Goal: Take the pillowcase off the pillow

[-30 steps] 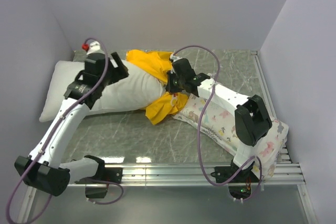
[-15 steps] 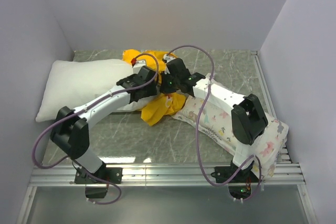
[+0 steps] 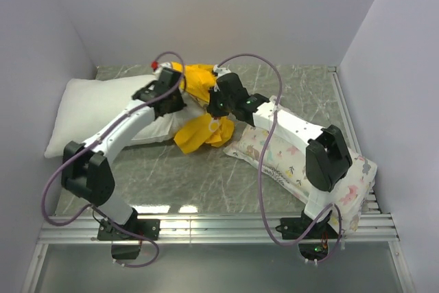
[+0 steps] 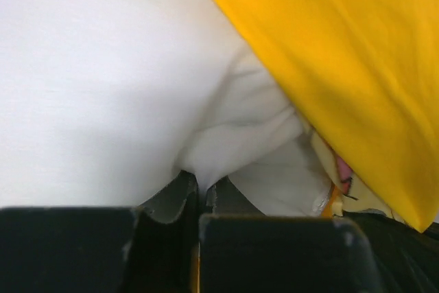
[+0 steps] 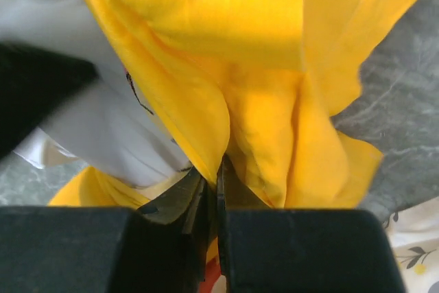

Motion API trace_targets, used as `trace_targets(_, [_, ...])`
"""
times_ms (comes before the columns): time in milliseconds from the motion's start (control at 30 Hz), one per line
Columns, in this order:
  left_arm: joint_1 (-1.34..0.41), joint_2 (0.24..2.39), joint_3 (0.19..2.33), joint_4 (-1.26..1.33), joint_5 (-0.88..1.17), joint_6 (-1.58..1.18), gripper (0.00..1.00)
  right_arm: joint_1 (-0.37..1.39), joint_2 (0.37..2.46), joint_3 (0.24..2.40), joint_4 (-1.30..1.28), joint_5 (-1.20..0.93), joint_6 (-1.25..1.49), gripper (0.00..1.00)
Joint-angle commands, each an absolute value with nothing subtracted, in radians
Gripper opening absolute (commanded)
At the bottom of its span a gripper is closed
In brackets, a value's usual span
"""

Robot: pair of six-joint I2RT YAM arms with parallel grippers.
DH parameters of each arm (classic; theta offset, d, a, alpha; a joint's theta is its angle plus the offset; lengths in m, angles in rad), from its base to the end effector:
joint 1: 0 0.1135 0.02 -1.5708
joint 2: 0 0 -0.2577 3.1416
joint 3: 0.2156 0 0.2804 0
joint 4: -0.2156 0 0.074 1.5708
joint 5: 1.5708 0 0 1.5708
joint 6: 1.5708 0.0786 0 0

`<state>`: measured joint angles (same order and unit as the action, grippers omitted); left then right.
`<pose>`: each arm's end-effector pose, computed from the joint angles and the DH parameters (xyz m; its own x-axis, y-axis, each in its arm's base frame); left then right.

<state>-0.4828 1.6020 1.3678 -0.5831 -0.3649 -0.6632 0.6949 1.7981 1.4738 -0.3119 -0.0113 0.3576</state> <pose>0.3755 -0.1652 0.2583 -0.6429 -0.3123 -0.6994 -0.2263 0.9498 -0.2161 0.3678 0.3077 0.2435 -0.6541 -0.0896 -0.7511 -0.4466 0.8472 0.2878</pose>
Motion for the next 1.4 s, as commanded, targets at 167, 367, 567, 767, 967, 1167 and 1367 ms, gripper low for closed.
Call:
trace_targets(167, [-0.091, 1.414, 1.440, -0.597, -0.353, -0.551, 0.00, 0.600, 1.657, 1.437, -0.413, 0.139, 0.331, 0.01])
trace_targets(367, [0.032, 1.329, 1.376, -0.561, -0.223, -0.571, 0.00, 0.552, 1.640, 1.434, -0.422, 0.150, 0.336, 0.01])
trace_targets(567, [0.038, 1.246, 1.350, -0.558, -0.114, -0.591, 0.01, 0.549, 1.686, 1.537, -0.451, 0.138, 0.331, 0.01])
trace_targets(767, [0.040, 1.116, 1.312, -0.565, -0.014, -0.597, 0.01, 0.532, 1.793, 1.702, -0.508, 0.202, 0.342, 0.00])
trace_targets(967, [0.040, 1.034, 1.347, -0.607, 0.049, -0.595, 0.01, 0.468, 1.858, 1.818, -0.499, 0.255, 0.399, 0.00])
trace_targets(1167, [0.038, 0.971, 1.348, -0.627, 0.109, -0.598, 0.00, 0.405, 1.894, 1.952, -0.494, 0.299, 0.442, 0.00])
trace_targets(1367, [0.040, 0.940, 1.387, -0.612, 0.112, -0.626, 0.00, 0.341, 1.902, 2.049, -0.508, 0.322, 0.460, 0.00])
